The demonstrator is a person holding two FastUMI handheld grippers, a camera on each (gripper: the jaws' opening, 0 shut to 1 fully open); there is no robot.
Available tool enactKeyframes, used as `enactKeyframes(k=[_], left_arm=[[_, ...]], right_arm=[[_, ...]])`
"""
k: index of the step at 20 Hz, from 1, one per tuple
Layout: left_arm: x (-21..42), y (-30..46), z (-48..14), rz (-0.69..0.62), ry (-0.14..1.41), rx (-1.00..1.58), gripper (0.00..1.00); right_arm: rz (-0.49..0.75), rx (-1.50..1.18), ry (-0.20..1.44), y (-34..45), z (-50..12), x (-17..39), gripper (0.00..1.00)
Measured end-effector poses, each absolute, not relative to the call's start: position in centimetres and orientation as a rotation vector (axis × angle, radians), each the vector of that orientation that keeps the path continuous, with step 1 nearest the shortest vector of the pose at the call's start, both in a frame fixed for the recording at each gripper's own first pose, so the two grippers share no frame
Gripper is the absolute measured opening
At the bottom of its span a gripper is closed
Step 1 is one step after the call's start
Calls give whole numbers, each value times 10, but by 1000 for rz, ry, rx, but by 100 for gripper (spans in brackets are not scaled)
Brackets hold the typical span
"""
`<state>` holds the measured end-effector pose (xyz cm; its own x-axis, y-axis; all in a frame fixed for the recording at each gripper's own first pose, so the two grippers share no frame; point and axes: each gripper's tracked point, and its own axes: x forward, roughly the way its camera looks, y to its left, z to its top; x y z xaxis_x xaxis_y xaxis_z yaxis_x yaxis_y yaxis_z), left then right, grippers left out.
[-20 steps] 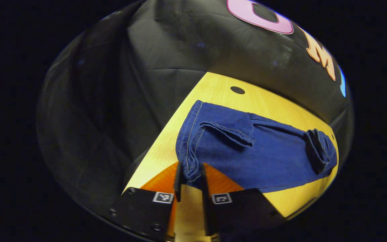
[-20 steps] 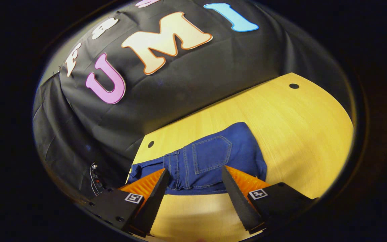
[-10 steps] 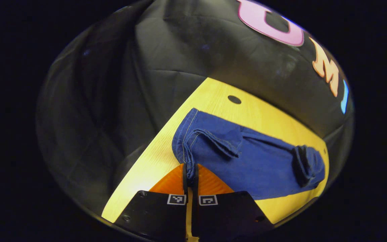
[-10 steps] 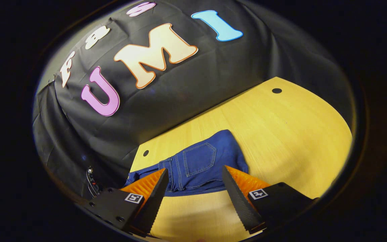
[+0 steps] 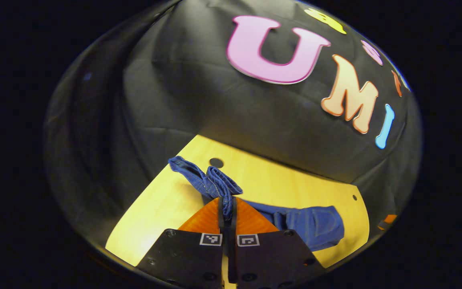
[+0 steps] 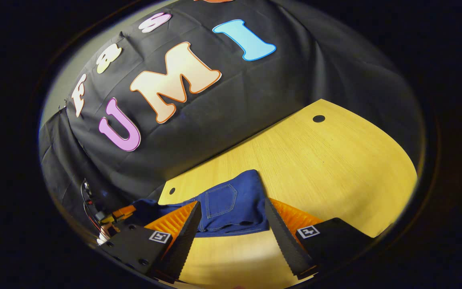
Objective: Grasp the waist and the cuffs of the jeans and fold them to make the two legs overlap; first hold the waist and fold one-third of the jeans toward the cuffs, then hold the cuffs and fold the remaining one-third in the same direction to finish folding.
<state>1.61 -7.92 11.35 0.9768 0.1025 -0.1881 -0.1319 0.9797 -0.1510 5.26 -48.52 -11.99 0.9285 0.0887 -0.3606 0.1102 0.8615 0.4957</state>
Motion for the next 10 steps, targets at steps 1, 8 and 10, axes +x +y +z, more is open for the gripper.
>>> enactKeyframes(k=[1, 8, 10], left_arm=[[22, -100, 120, 110, 172, -155, 0], [56, -254, 134, -48, 180, -41, 0], [64, -296, 121, -104, 221, 8, 0]], right_arm=[[-1, 524, 393, -494, -121, 53, 98], [63, 498, 437, -546, -131, 54, 98], [67, 488, 447, -559, -135, 55, 98]])
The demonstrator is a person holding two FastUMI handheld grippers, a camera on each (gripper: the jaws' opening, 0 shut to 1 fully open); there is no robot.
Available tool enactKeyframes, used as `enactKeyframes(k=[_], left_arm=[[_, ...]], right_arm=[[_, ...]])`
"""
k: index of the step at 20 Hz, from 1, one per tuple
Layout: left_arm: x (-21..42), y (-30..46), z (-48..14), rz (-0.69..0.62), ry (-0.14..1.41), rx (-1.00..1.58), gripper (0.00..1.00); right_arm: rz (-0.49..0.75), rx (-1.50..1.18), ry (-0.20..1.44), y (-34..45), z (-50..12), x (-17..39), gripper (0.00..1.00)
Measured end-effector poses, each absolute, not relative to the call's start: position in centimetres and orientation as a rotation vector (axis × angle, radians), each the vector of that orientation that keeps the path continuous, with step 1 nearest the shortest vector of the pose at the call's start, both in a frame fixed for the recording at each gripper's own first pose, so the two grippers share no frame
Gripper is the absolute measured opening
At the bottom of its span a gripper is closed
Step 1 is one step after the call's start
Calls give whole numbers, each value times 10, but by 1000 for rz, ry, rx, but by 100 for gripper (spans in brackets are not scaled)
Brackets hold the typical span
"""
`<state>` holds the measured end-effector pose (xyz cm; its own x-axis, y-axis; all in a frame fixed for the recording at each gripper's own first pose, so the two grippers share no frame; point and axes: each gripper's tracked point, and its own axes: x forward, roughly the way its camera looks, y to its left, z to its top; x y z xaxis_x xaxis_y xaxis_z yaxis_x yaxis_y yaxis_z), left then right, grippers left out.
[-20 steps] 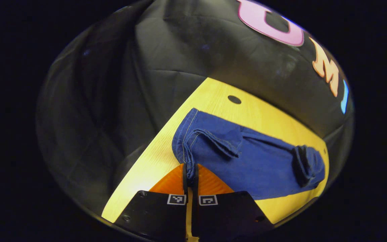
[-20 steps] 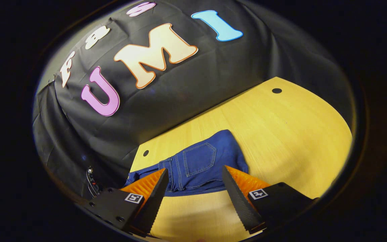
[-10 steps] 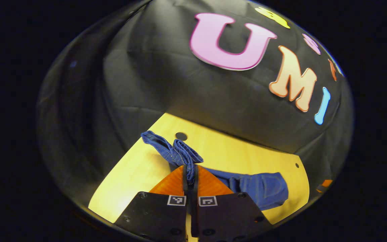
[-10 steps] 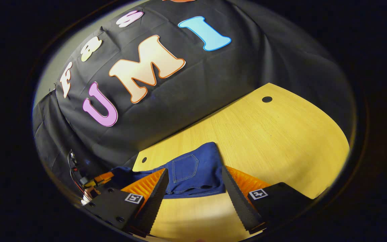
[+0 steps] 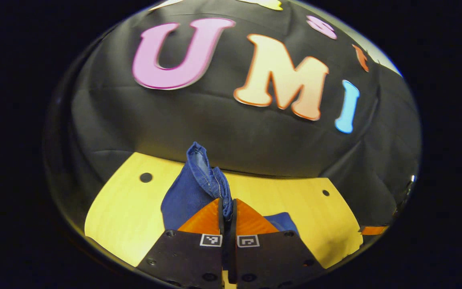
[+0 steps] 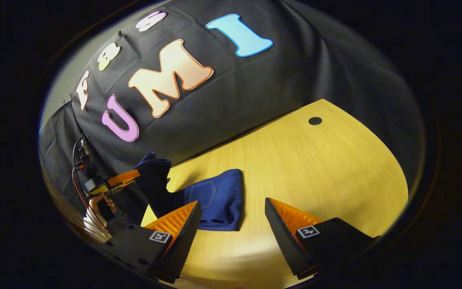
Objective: Grasp the waist and the cuffs of the jeans and fold them to make the two legs overlap; first hold the waist and fold one-third of the jeans toward the cuffs, then hold the cuffs and fold the remaining one-third in the same direction to finish folding.
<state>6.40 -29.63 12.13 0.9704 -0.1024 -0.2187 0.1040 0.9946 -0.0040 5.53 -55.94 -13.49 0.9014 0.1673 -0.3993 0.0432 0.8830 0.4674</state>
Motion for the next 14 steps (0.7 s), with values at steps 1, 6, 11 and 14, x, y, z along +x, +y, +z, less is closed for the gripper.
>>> enactKeyframes(k=[1, 6, 11, 14], left_arm=[[62, -316, 110, -136, 251, 40, 0], [50, -389, 36, -239, 395, 200, 0], [35, -402, -35, -216, 484, 344, 0], [39, -397, -69, -225, 520, 363, 0]], right_arm=[[68, 483, 454, -564, -138, 55, 98], [67, 468, 482, -584, -150, 51, 98], [81, 473, 491, -587, -157, 49, 98], [83, 467, 497, -586, -159, 47, 98]])
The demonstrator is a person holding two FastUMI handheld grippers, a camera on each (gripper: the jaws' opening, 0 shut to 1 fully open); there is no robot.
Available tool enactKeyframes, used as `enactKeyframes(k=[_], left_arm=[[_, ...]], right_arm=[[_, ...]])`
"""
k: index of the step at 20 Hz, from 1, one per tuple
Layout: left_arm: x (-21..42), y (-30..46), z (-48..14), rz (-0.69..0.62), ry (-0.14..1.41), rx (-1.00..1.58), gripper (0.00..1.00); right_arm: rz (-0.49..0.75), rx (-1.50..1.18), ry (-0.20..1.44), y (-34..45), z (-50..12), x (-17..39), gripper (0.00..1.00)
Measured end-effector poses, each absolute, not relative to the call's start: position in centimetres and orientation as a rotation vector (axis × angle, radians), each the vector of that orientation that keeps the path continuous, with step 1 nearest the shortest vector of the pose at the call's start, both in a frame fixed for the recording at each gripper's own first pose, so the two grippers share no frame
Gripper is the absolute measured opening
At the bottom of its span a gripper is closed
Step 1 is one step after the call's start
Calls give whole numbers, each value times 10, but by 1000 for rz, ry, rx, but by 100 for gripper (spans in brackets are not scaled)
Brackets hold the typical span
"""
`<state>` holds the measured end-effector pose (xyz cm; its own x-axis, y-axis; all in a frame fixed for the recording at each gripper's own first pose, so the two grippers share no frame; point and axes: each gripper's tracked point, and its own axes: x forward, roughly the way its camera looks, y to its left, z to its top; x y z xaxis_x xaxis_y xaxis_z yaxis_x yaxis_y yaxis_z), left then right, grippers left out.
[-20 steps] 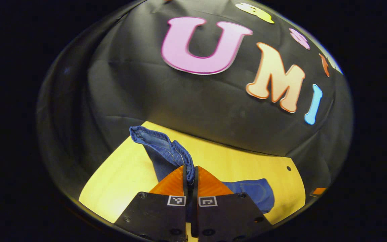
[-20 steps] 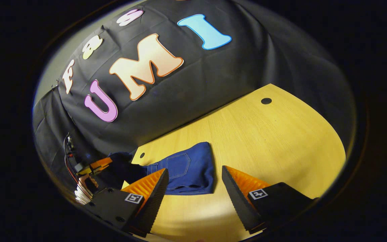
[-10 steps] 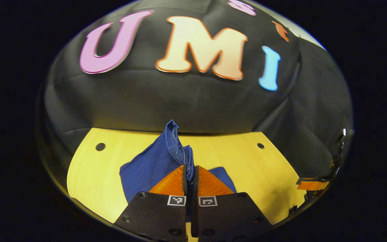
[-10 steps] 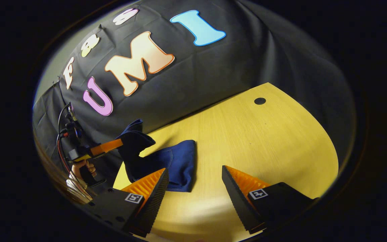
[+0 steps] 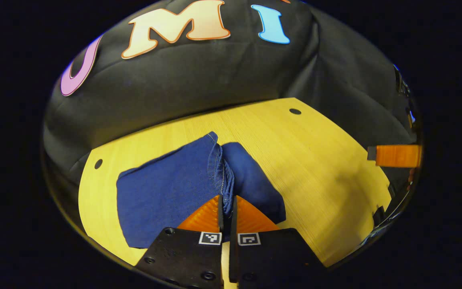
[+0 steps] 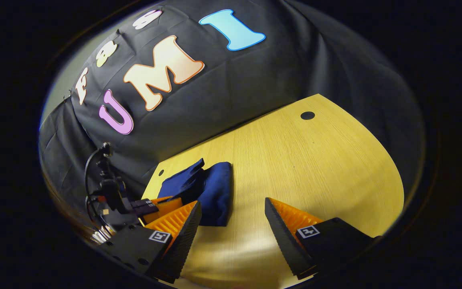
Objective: Grasp the waist and the cuffs of the jeans and fold them to make the two legs overlap; first hold the waist and fold one-third of the jeans toward the cuffs, then hold the cuffs and fold the remaining one-third in the same direction to finish folding.
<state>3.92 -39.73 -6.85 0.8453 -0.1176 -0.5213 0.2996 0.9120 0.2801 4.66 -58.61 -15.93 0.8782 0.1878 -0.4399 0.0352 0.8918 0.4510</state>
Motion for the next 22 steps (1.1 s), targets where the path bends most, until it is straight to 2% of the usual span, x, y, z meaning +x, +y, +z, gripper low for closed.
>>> enactKeyframes(k=[2, 3, 4, 6, 9, 10, 13, 19, 22], left_arm=[[34, -397, -86, -226, 547, 368, 5], [28, -401, -96, -233, 568, 354, 11], [23, -407, -103, -246, 577, 321, 17], [19, -418, -96, -272, 552, 262, 34], [-5, -404, -67, -249, 480, 224, 97], [-13, -390, -55, -216, 455, 221, 99], [-38, -340, -30, -129, 406, 197, 96], [-85, -244, -1, -39, 362, 137, 98], [-97, -213, -1, -20, 356, 98, 95]], right_arm=[[74, 462, 496, -586, -161, 44, 98], [67, 457, 495, -586, -160, 42, 93], [61, 457, 490, -587, -158, 41, 98], [49, 467, 475, -585, -151, 36, 98], [28, 472, 435, -575, -138, 29, 98], [29, 464, 418, -567, -134, 28, 98], [35, 436, 362, -533, -124, 24, 98], [79, 429, 338, -443, -115, 6, 98], [86, 413, 325, -418, -112, 0, 98]])
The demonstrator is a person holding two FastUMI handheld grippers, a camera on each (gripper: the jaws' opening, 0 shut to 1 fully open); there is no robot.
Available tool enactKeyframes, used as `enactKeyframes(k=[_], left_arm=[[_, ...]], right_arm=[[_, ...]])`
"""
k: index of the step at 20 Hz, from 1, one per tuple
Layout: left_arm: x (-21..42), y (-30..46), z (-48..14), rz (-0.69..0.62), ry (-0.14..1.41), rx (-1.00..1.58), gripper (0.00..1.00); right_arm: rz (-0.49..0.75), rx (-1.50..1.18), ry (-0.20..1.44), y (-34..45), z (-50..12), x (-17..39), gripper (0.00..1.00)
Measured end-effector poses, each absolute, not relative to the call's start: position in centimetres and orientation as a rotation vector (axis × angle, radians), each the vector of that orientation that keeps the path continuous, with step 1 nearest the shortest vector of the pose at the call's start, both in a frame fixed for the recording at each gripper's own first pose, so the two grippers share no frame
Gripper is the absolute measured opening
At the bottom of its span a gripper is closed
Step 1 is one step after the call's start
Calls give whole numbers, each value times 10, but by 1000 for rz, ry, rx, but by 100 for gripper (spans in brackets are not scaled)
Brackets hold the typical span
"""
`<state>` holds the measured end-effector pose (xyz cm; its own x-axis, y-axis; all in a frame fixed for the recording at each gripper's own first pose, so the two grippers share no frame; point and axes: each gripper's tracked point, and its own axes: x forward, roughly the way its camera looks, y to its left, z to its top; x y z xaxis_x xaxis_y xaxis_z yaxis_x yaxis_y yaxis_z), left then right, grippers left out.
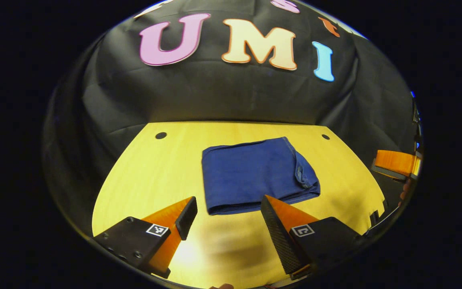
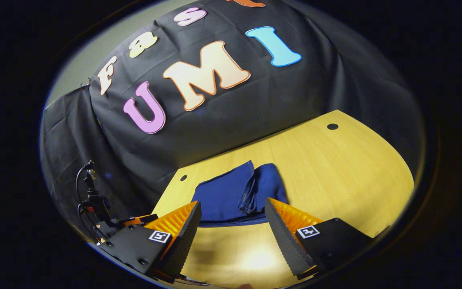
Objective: Grasp the waist and the cuffs of the jeans and fold them to make the two legs overlap; first hold the waist and fold one-third of the jeans toward the cuffs, then hold the cuffs and fold the remaining one-third in the same direction to finish folding.
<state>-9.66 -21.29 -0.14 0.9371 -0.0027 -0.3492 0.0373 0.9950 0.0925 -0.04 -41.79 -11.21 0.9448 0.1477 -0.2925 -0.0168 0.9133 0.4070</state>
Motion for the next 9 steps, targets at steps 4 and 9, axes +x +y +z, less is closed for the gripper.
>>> enactKeyframes(k=[4, 9], left_arm=[[-100, -194, -10, -38, 382, 83, 95], [-105, -179, -2, -71, 363, 96, 95]], right_arm=[[61, 385, 299, -403, -109, -10, 98], [33, 382, 272, -393, -102, -17, 98]])
